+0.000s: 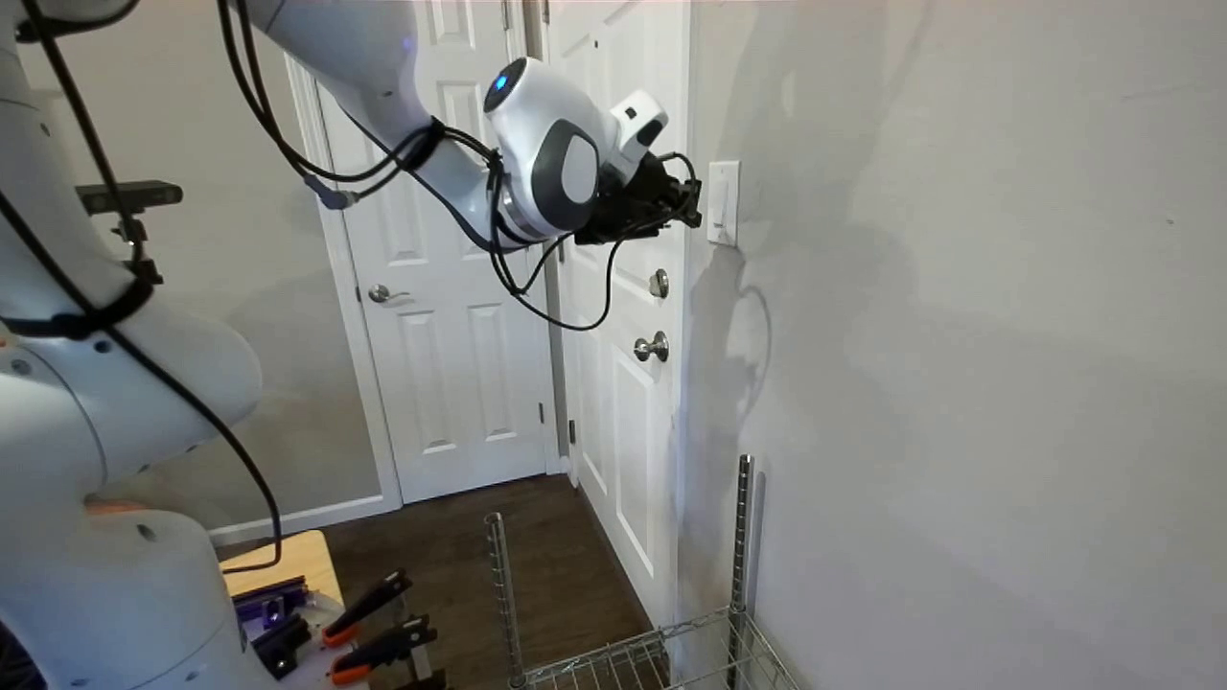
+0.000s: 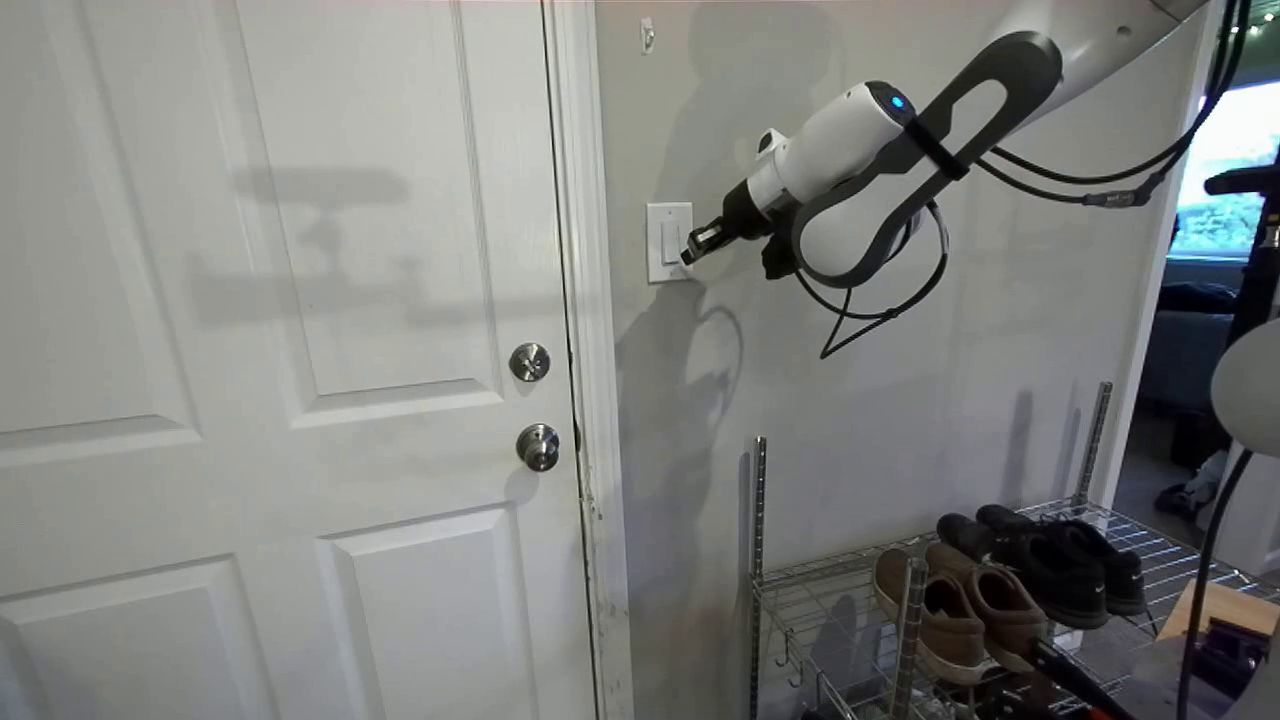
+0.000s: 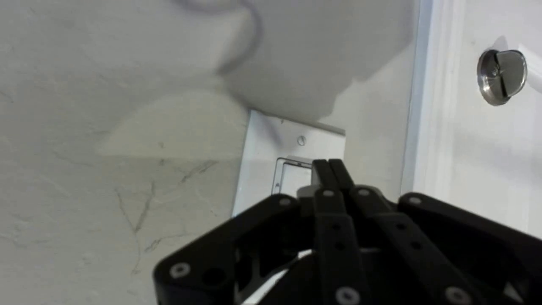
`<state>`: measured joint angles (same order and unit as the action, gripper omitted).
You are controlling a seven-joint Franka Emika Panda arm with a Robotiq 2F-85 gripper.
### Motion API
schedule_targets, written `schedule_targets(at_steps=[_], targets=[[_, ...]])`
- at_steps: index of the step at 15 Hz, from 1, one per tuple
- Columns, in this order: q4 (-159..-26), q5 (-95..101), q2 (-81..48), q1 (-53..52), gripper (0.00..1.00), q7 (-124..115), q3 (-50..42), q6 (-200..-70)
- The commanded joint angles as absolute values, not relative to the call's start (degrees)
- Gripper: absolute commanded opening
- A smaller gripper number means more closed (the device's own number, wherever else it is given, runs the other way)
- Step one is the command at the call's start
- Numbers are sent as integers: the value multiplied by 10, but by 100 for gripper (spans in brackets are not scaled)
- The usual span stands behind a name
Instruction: Turn off the light
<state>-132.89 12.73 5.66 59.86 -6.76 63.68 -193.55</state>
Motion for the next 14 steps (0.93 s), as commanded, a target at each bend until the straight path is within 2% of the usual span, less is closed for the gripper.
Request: schedule_targets(at_steps=[1, 14], targets=[[-1316, 114, 54, 652, 3, -49, 696, -1916], [-1276, 109, 101, 906, 4, -91, 955, -1895]])
